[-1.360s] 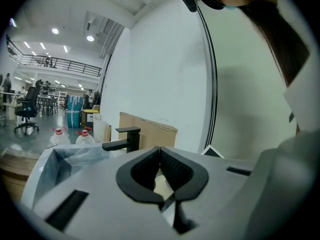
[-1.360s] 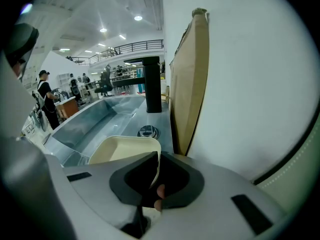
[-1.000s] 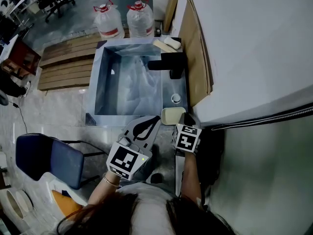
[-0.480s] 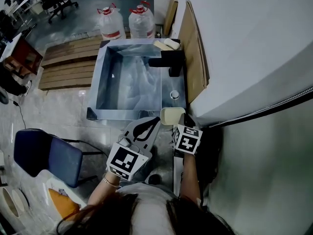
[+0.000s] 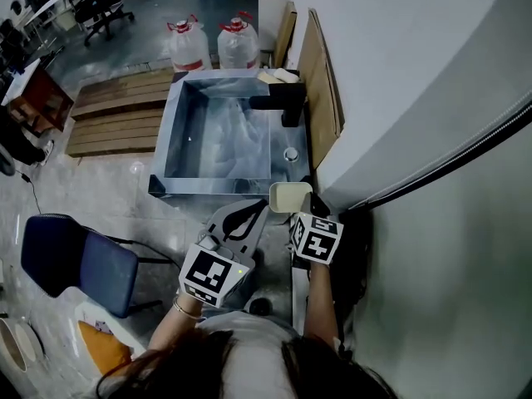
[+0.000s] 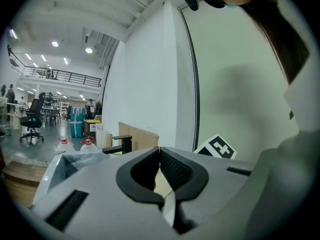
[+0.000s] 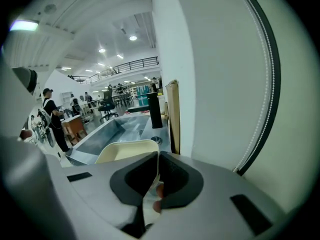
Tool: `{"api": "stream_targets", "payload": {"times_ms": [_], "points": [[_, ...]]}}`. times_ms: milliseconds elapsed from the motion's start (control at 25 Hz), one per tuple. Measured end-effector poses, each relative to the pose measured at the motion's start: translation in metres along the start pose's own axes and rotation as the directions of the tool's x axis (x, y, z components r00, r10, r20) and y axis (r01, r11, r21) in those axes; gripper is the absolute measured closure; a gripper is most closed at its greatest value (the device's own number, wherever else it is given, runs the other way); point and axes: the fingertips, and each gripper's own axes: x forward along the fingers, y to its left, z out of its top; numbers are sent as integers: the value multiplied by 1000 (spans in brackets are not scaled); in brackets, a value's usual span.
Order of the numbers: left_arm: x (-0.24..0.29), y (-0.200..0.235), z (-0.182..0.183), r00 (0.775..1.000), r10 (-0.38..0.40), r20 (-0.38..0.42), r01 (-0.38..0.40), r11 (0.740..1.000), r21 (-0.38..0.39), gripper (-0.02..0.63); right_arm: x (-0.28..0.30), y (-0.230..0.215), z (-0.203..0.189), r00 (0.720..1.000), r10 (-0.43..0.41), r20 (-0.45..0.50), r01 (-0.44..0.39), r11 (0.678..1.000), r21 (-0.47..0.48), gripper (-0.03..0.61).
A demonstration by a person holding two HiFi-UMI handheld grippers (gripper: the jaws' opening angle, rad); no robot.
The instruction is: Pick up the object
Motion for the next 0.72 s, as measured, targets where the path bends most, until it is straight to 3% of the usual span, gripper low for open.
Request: {"api": "stream_targets", "payload": {"times_ms": [720], "points": [[-71, -53, 18, 995, 53, 81, -56, 998, 29, 606, -99, 13, 11, 990, 45, 134, -46, 999, 0, 545]]}}
